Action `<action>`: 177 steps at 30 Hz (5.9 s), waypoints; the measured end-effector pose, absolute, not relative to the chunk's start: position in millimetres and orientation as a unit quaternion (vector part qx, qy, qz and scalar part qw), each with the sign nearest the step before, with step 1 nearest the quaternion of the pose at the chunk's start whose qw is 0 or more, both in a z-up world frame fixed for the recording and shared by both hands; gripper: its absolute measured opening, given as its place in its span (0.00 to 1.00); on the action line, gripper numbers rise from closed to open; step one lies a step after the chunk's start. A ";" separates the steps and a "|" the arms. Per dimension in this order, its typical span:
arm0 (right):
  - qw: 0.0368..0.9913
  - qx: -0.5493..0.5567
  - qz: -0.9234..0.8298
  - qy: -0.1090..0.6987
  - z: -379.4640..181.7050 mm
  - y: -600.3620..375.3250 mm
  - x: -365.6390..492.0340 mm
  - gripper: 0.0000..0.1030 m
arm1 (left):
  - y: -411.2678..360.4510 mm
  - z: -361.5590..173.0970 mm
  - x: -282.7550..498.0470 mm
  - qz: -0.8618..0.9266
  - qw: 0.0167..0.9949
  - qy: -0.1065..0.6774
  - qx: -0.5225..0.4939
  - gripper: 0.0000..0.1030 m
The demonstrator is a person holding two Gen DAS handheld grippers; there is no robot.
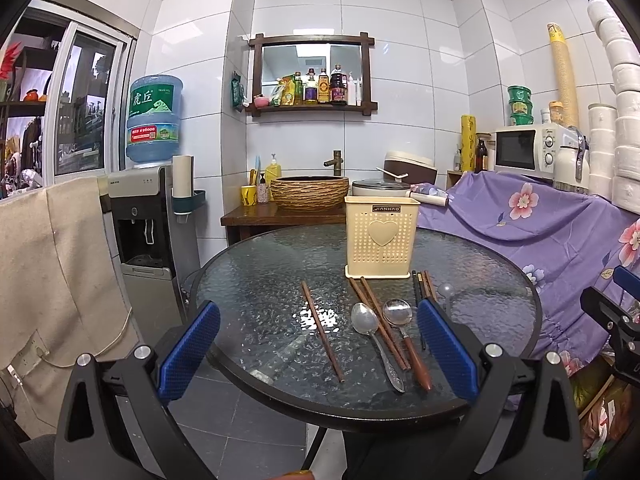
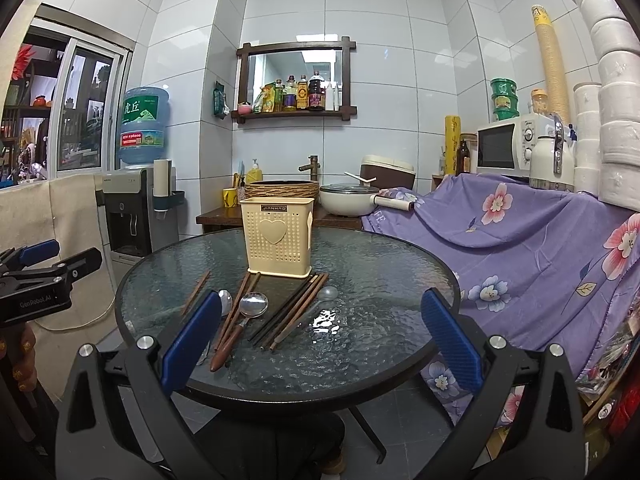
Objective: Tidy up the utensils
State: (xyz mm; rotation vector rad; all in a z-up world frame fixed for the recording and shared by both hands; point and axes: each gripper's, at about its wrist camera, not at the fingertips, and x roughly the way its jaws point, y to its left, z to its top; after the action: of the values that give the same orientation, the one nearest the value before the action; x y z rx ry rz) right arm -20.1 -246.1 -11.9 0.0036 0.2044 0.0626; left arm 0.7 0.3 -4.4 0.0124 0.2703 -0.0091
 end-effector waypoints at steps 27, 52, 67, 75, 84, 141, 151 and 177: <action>0.994 0.000 0.032 0.105 -11.5 -246.1 -21.1 0.95 | 0.6 -5.7 1.4 -0.009 0.990 0.139 0.005 0.94; 0.960 -0.024 0.068 0.271 -46.9 -233.2 119.8 0.96 | 26.4 -49.1 151.7 -0.018 0.946 0.325 0.006 0.77; 0.913 0.047 0.012 0.405 -79.8 -245.3 274.6 0.71 | 32.0 -75.1 261.0 -0.009 0.915 0.402 0.036 0.69; 0.893 0.057 -0.017 0.446 -99.3 -240.1 303.8 0.63 | 33.1 -85.9 282.5 -0.006 0.902 0.430 0.033 0.69; 0.889 0.054 -0.038 0.454 -102.3 -236.2 316.6 0.50 | 30.1 -94.1 298.5 -0.009 0.895 0.445 0.028 0.66; 0.951 -0.010 0.071 0.302 3.2 -228.6 290.1 0.36 | 24.0 18.8 279.2 -0.086 0.950 0.298 -0.033 0.07; 0.955 -0.016 0.092 0.281 28.0 -228.5 267.0 0.36 | 22.8 47.9 252.3 -0.088 0.963 0.256 -0.018 0.07; 0.954 -0.034 0.146 0.258 77.9 -210.6 286.8 0.36 | 23.9 98.3 260.7 -0.115 0.971 0.208 -0.032 0.07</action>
State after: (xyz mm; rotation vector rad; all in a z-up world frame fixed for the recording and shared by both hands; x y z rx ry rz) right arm 286.8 -210.6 77.9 -0.0689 0.5248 0.2965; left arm 260.7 23.9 98.3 -0.0648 0.4208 -0.2318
